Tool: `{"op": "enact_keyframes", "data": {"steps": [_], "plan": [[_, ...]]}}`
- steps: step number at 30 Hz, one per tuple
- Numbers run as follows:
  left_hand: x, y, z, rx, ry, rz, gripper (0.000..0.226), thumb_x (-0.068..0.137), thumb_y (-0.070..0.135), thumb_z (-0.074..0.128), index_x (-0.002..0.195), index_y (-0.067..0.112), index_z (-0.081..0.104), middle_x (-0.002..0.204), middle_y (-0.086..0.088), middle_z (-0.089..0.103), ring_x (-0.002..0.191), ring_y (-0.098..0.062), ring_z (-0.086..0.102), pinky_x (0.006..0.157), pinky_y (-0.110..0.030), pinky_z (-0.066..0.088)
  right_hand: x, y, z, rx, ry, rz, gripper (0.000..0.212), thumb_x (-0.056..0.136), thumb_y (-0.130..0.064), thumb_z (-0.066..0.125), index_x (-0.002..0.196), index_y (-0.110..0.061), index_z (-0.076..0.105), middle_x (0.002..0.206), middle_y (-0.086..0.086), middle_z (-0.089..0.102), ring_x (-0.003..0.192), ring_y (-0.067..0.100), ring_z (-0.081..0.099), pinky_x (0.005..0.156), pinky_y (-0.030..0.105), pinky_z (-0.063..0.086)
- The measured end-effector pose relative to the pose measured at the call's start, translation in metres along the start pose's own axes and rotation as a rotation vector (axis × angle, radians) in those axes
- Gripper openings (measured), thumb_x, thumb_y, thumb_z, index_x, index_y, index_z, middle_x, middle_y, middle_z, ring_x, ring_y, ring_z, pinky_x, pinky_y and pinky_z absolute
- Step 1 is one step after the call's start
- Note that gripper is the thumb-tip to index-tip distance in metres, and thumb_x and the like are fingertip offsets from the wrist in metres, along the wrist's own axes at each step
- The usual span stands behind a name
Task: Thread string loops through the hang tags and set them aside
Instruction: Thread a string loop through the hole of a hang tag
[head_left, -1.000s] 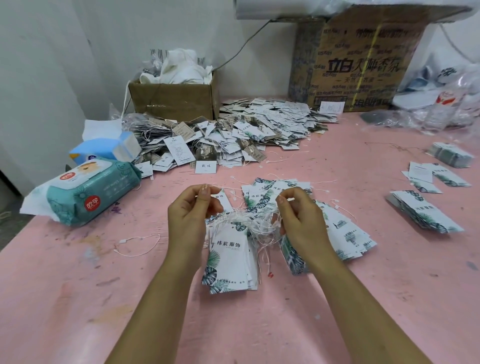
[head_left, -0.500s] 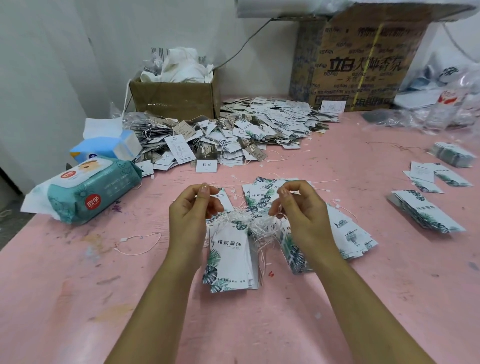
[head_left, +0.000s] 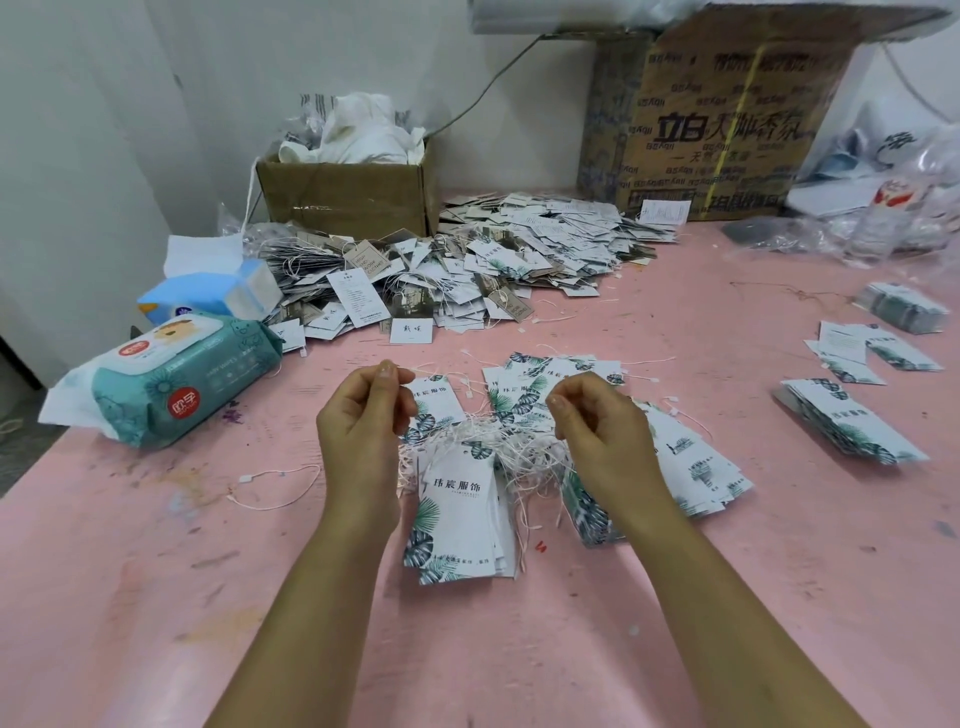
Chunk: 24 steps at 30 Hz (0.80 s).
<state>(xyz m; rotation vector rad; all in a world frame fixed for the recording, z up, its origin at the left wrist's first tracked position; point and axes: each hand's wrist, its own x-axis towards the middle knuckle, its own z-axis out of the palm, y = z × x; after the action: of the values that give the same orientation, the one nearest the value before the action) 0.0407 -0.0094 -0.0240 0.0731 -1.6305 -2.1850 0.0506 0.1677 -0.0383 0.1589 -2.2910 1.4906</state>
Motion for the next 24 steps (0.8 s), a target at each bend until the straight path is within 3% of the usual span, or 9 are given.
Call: {"op": "enact_keyframes", "data": {"steps": [2, 4, 6, 8, 10, 12, 16, 21, 24], "plan": [[-0.001, 0.000, 0.000, 0.014, -0.032, 0.004, 0.023, 0.095, 0.012, 0.049, 0.075, 0.010, 0.060, 0.048, 0.011, 0.051, 0.048, 0.000, 0.042, 0.049, -0.012, 0.035, 0.002, 0.001, -0.002, -0.070, -0.018, 0.055, 0.023, 0.089, -0.009, 0.057, 0.074, -0.027, 0.054, 0.065, -0.010, 0.054, 0.063, 0.008, 0.049, 0.060, 0.026, 0.039], [-0.002, 0.001, 0.000, 0.034, -0.102, 0.011, 0.021, 0.094, 0.010, 0.051, 0.076, 0.009, 0.062, 0.050, 0.011, 0.053, 0.050, -0.001, 0.044, 0.051, -0.011, 0.037, 0.002, 0.000, -0.001, -0.131, -0.014, 0.076, 0.019, 0.085, -0.007, 0.059, 0.076, -0.024, 0.058, 0.082, -0.011, 0.054, 0.085, 0.010, 0.047, 0.074, 0.026, 0.038], [-0.005, 0.002, 0.001, 0.087, -0.214, 0.032, 0.019, 0.091, 0.007, 0.053, 0.075, 0.009, 0.064, 0.053, 0.011, 0.057, 0.053, 0.001, 0.048, 0.056, -0.010, 0.040, 0.000, -0.004, -0.001, -0.129, -0.014, 0.030, 0.022, 0.080, -0.004, 0.060, 0.088, -0.025, 0.062, 0.103, -0.008, 0.050, 0.106, 0.011, 0.038, 0.090, 0.027, 0.033], [-0.009, 0.002, 0.003, 0.143, -0.347, 0.050, 0.018, 0.088, 0.005, 0.056, 0.074, 0.012, 0.066, 0.058, 0.011, 0.063, 0.057, 0.001, 0.053, 0.062, -0.011, 0.044, -0.004, -0.010, -0.001, -0.059, -0.073, -0.046, 0.035, 0.076, -0.010, 0.057, 0.105, -0.030, 0.058, 0.114, -0.010, 0.050, 0.114, 0.008, 0.038, 0.094, 0.021, 0.032], [-0.013, 0.003, 0.004, 0.187, -0.475, 0.058, 0.016, 0.085, 0.010, 0.058, 0.074, 0.015, 0.068, 0.060, 0.011, 0.064, 0.060, 0.001, 0.055, 0.064, -0.011, 0.045, -0.007, -0.015, 0.000, 0.073, -0.165, -0.101, 0.047, 0.074, -0.013, 0.055, 0.116, -0.034, 0.051, 0.114, -0.008, 0.056, 0.111, 0.005, 0.049, 0.093, 0.017, 0.036], [-0.016, 0.003, 0.005, 0.223, -0.566, 0.054, 0.012, 0.080, 0.021, 0.060, 0.073, 0.017, 0.069, 0.060, 0.011, 0.063, 0.061, 0.002, 0.055, 0.064, -0.010, 0.044, -0.009, -0.016, 0.003, 0.244, -0.248, -0.122, 0.048, 0.077, -0.007, 0.057, 0.118, -0.029, 0.050, 0.102, 0.001, 0.063, 0.096, 0.012, 0.060, 0.089, 0.025, 0.046], [-0.015, 0.000, 0.004, 0.273, -0.607, 0.034, 0.014, 0.078, 0.029, 0.061, 0.071, 0.020, 0.068, 0.060, 0.010, 0.061, 0.063, -0.002, 0.055, 0.064, -0.014, 0.044, -0.011, -0.015, 0.008, 0.283, -0.260, -0.112, 0.043, 0.083, 0.007, 0.059, 0.107, -0.029, 0.057, 0.076, 0.001, 0.060, 0.070, 0.012, 0.058, 0.072, 0.028, 0.049], [-0.014, -0.002, 0.002, 0.367, -0.602, 0.020, 0.019, 0.087, 0.018, 0.061, 0.072, 0.026, 0.069, 0.062, 0.010, 0.063, 0.065, -0.005, 0.056, 0.067, -0.023, 0.044, -0.009, -0.013, 0.004, 0.171, -0.182, -0.158, 0.031, 0.081, -0.007, 0.061, 0.096, -0.033, 0.061, 0.069, -0.012, 0.059, 0.070, 0.001, 0.057, 0.072, 0.017, 0.046], [-0.015, -0.002, 0.003, 0.384, -0.606, 0.038, 0.017, 0.088, 0.016, 0.061, 0.074, 0.021, 0.069, 0.062, 0.010, 0.063, 0.066, -0.007, 0.056, 0.068, -0.026, 0.045, -0.010, -0.014, 0.004, 0.203, -0.258, -0.135, 0.036, 0.082, -0.004, 0.060, 0.102, -0.034, 0.057, 0.070, -0.010, 0.062, 0.075, 0.011, 0.062, 0.079, 0.027, 0.049]]}}
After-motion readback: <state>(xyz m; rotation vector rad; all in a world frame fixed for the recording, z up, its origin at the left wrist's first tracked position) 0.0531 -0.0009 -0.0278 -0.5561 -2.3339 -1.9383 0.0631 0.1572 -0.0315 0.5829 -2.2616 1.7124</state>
